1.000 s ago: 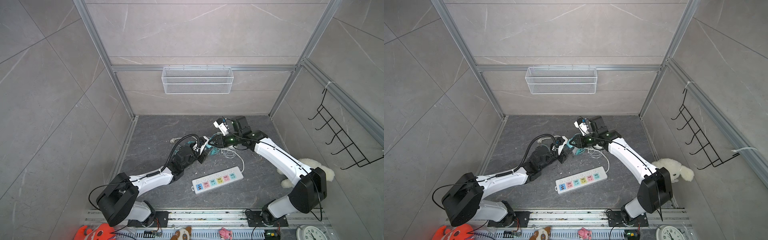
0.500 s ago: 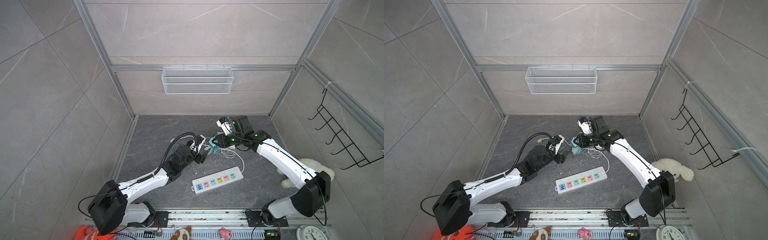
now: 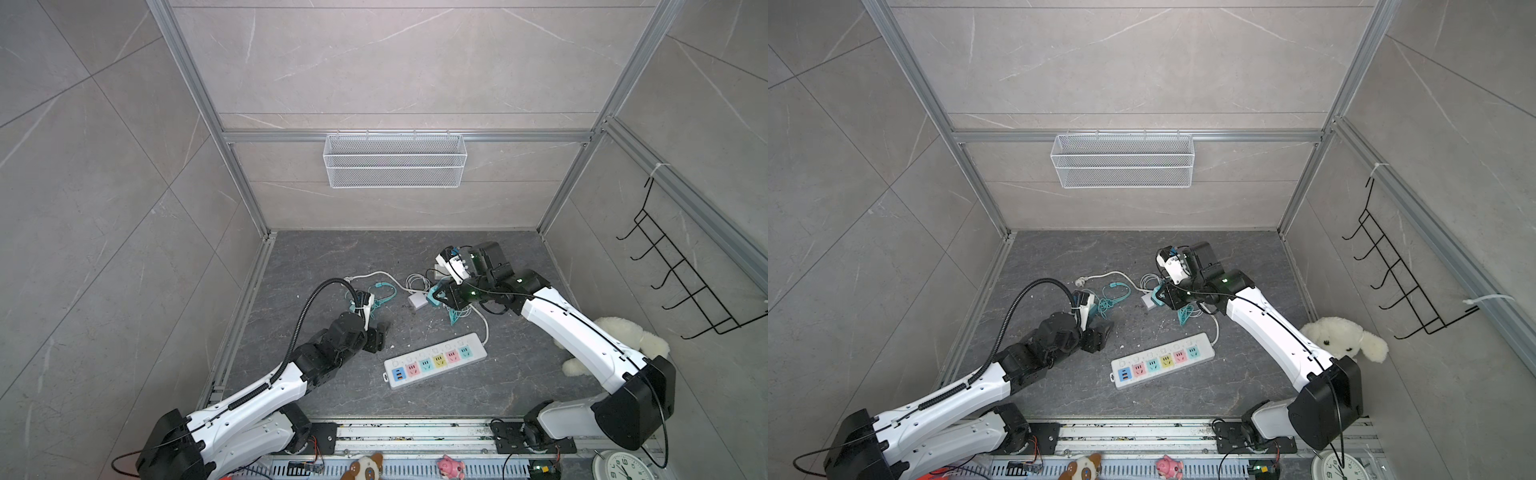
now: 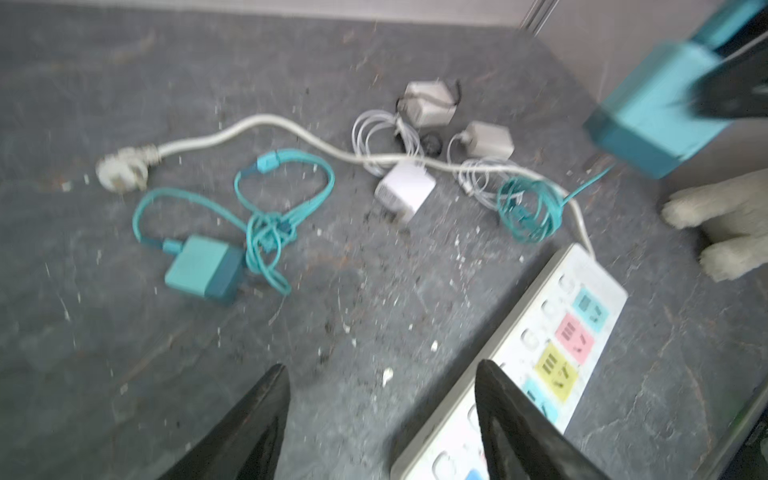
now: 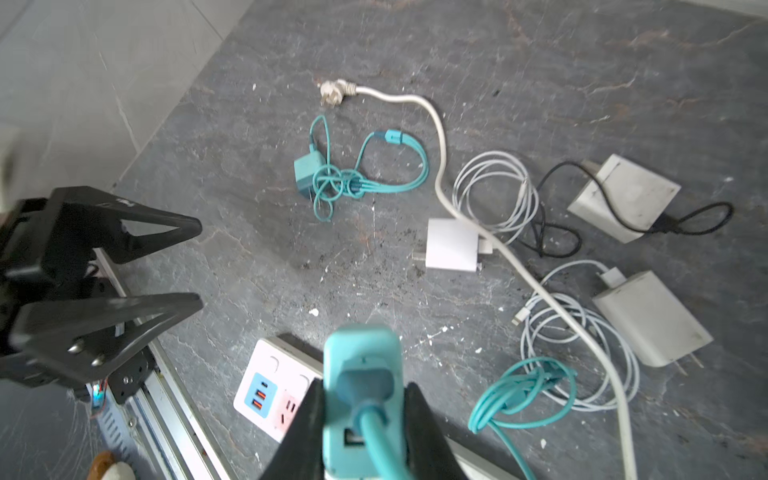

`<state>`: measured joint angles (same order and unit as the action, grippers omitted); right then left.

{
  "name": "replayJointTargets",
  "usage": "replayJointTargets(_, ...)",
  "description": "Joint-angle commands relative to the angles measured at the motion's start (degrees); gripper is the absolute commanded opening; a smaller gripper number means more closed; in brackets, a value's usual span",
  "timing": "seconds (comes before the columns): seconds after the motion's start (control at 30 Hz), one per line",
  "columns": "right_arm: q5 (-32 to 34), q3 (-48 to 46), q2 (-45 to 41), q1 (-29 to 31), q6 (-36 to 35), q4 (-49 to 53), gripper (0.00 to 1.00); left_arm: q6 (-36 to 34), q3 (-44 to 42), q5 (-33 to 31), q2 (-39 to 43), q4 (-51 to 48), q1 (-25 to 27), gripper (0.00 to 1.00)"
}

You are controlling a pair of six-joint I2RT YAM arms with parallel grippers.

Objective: Insert the plug

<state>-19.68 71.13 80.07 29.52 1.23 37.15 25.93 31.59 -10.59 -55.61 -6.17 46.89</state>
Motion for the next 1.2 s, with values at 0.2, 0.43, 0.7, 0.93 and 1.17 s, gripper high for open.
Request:
replayJointTargets(0.2, 2.1, -6.8, -2.0, 6.5, -1.9, 3.2, 0.14, 12.1, -0.9, 3.8, -3.0, -6.6, 3.2, 0.70)
replayJointTargets(0.43, 5.3, -10.1, -3.6, 10.3, 1.5, 2.3, 0.14, 17.8, -2.8, 1.6, -1.0, -10.1, 8.5, 0.68)
replayJointTargets(0.7, 5.4, -11.1, -4.8, 11.9, 2.4, 1.7, 0.13, 25.6, -4.5, -4.2, -2.3, -11.2, 18.1, 0.67)
replayJointTargets(0.93, 6.4, -12.7, -4.5, 12.2, 3.1, 0.7, 0.13, 27.3, -2.5, -7.4, -7.7, -10.2, 23.3, 0.67)
replayJointTargets(1.17, 7.2, -12.8, -4.2, 12.2, 3.6, 0.2, 0.14, 28.1, -2.8, -7.0, -11.6, -7.4, 24.0, 0.68)
